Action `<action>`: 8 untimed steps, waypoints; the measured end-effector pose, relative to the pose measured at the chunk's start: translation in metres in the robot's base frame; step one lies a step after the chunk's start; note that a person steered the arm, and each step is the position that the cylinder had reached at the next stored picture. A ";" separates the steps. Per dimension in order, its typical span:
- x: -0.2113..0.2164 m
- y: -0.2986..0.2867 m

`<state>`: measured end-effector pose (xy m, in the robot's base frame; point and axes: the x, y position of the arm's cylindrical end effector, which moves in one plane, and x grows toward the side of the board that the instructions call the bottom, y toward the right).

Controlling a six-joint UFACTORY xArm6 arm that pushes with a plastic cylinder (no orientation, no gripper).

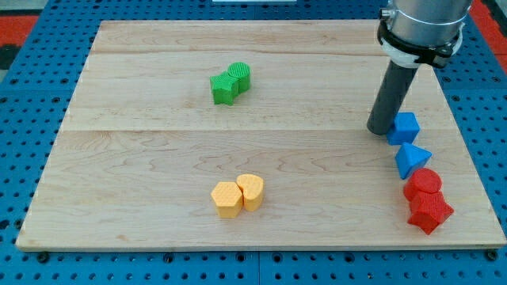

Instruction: Drag the green blocks to the right side

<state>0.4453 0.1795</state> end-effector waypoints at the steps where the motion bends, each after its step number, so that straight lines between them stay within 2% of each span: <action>1: 0.001 0.002; 3: 0.031 -0.150; 4: -0.010 -0.211; 6: -0.110 -0.261; 7: -0.148 -0.282; 8: -0.164 -0.267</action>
<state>0.2814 -0.0878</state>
